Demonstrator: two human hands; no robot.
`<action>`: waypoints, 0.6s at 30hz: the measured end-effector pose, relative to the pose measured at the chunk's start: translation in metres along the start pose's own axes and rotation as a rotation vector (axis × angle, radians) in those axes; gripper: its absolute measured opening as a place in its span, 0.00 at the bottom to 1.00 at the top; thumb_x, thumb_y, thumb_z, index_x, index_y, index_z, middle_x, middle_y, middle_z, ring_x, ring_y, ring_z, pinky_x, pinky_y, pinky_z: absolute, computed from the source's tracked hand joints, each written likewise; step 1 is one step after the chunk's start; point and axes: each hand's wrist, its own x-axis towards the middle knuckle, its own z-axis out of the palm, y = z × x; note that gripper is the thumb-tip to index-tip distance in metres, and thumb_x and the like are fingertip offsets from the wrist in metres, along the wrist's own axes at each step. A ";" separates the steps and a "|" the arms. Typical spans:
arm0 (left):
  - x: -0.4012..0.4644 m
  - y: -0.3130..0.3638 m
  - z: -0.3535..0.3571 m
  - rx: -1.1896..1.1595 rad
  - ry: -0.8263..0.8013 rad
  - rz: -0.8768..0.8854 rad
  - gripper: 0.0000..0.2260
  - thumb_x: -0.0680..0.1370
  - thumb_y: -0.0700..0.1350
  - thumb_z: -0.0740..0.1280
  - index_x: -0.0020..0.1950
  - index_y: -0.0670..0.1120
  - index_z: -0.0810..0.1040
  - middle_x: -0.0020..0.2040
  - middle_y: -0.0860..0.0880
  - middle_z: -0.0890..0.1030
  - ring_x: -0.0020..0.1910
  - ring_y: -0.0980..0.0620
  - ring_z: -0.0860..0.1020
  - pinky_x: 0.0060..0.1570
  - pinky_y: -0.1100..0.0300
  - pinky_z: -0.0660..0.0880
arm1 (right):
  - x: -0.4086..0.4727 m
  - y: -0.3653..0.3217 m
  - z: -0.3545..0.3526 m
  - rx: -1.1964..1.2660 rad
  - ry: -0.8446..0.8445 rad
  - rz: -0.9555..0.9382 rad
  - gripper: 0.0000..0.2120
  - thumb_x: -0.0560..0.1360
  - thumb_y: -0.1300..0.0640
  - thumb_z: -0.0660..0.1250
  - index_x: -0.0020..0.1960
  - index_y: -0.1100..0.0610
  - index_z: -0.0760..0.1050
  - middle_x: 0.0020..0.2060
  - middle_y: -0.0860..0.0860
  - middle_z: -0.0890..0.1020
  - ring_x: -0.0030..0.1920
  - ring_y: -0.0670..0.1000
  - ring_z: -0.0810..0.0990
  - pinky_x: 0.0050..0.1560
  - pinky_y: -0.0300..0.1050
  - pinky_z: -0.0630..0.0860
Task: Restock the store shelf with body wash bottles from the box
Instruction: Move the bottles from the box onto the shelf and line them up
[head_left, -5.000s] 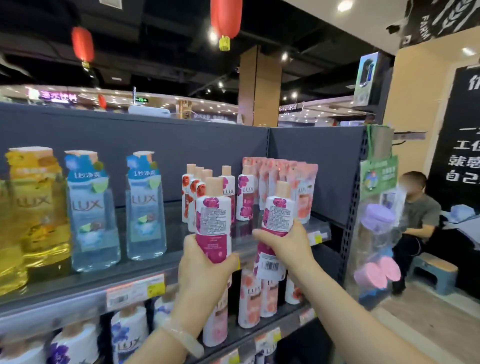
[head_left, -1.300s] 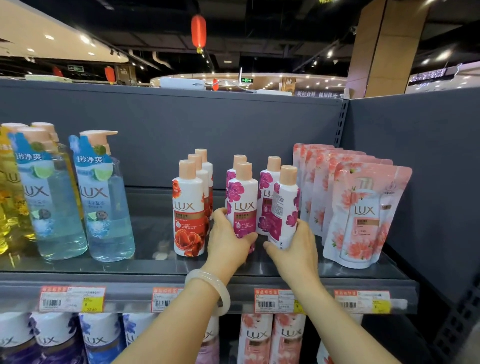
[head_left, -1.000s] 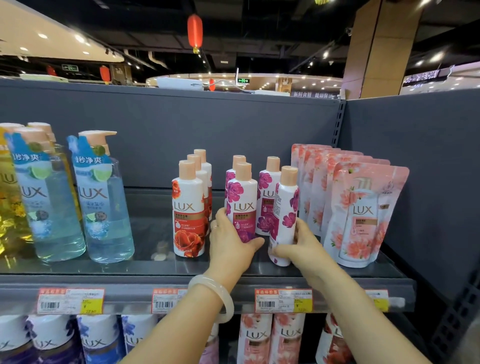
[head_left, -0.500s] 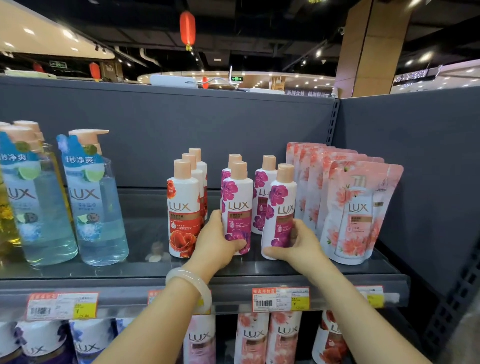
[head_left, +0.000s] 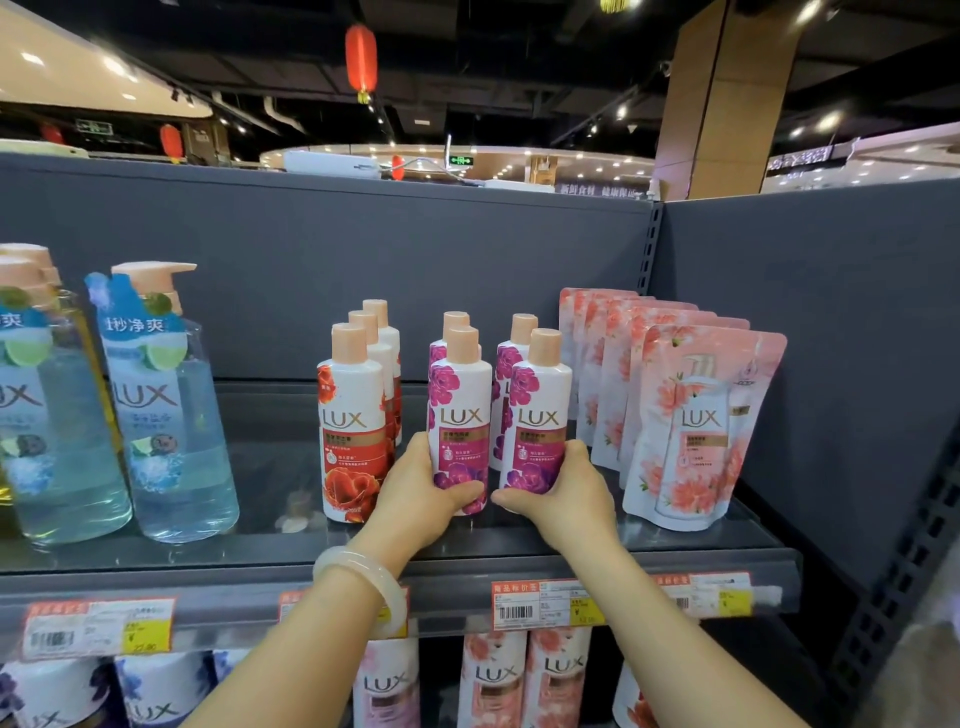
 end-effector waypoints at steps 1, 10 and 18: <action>0.000 0.000 0.000 0.000 -0.001 0.000 0.25 0.73 0.42 0.72 0.67 0.48 0.66 0.62 0.50 0.76 0.52 0.58 0.72 0.50 0.64 0.68 | -0.001 0.000 0.000 -0.006 0.003 -0.004 0.29 0.62 0.46 0.78 0.51 0.49 0.62 0.55 0.49 0.79 0.57 0.54 0.78 0.61 0.56 0.72; -0.003 0.003 -0.001 0.020 -0.010 -0.002 0.26 0.73 0.42 0.71 0.68 0.48 0.65 0.63 0.50 0.75 0.58 0.54 0.74 0.52 0.64 0.68 | -0.003 0.002 -0.001 -0.002 0.006 -0.021 0.27 0.62 0.46 0.77 0.51 0.49 0.63 0.47 0.45 0.77 0.55 0.53 0.79 0.61 0.56 0.72; -0.008 0.000 -0.001 0.003 -0.016 0.024 0.26 0.73 0.42 0.71 0.68 0.49 0.65 0.62 0.51 0.76 0.53 0.58 0.72 0.44 0.72 0.68 | -0.004 0.005 0.000 -0.018 0.019 -0.052 0.26 0.60 0.42 0.75 0.49 0.47 0.64 0.40 0.39 0.74 0.51 0.51 0.79 0.60 0.55 0.73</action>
